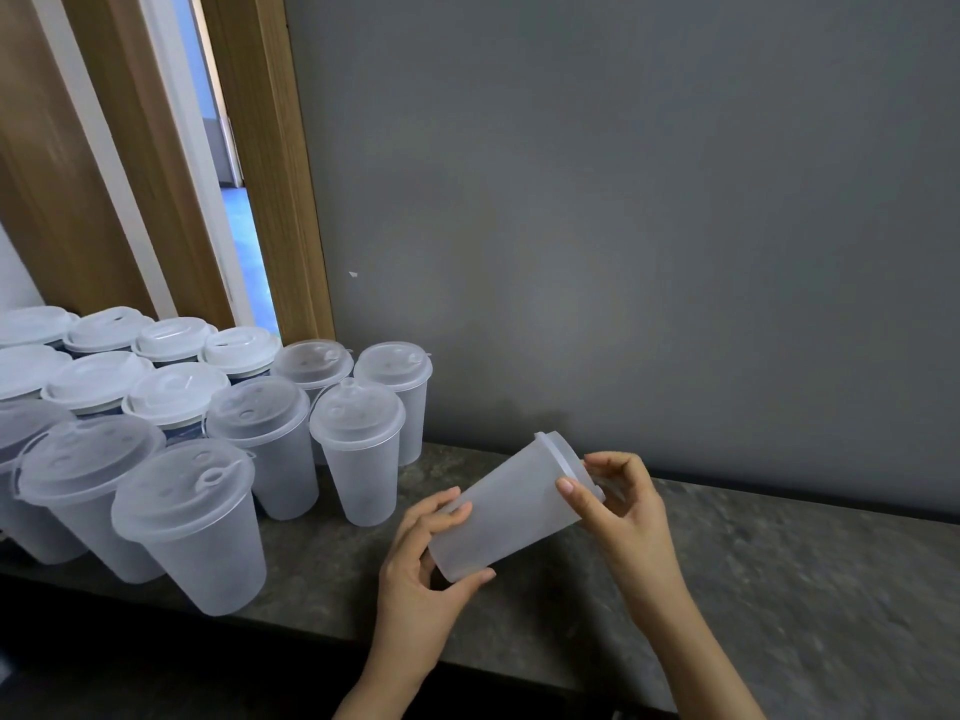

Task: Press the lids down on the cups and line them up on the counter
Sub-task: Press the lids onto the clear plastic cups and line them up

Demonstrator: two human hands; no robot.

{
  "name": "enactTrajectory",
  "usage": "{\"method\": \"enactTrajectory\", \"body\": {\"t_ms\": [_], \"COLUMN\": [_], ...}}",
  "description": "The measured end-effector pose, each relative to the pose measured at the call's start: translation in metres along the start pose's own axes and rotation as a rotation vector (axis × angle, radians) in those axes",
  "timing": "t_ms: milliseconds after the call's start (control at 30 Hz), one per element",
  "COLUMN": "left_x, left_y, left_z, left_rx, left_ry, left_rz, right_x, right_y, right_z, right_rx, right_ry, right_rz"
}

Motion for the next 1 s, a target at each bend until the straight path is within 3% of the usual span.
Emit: {"method": "enactTrajectory", "body": {"t_ms": [200, 433, 800, 1000], "left_x": [-0.007, -0.012, -0.008, -0.003], "left_y": [-0.005, -0.005, -0.001, -0.010], "left_z": [0.000, 0.000, 0.001, 0.002], "left_rx": [-0.037, -0.030, -0.006, -0.084], "left_ry": [0.175, 0.281, 0.148, 0.157], "left_rz": [0.203, 0.277, 0.245, 0.297], "right_x": [-0.009, -0.011, 0.000, 0.004], "right_y": [0.000, -0.001, -0.010, -0.004], "right_z": [-0.001, -0.009, -0.009, -0.013], "right_rx": [-0.030, -0.092, -0.117, -0.088], "right_ry": [0.075, 0.082, -0.027, -0.024], "right_rz": [-0.028, -0.026, -0.001, -0.034]}}
Point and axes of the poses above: each hand's wrist, its own z-axis away from the middle knuckle, its own y-axis out of the back of the hand, x = y × z, the point moved 7 cm from there along -z, towards the middle knuckle, and after that the axes turned 14 degrees about -y, right-handed, at the moved point
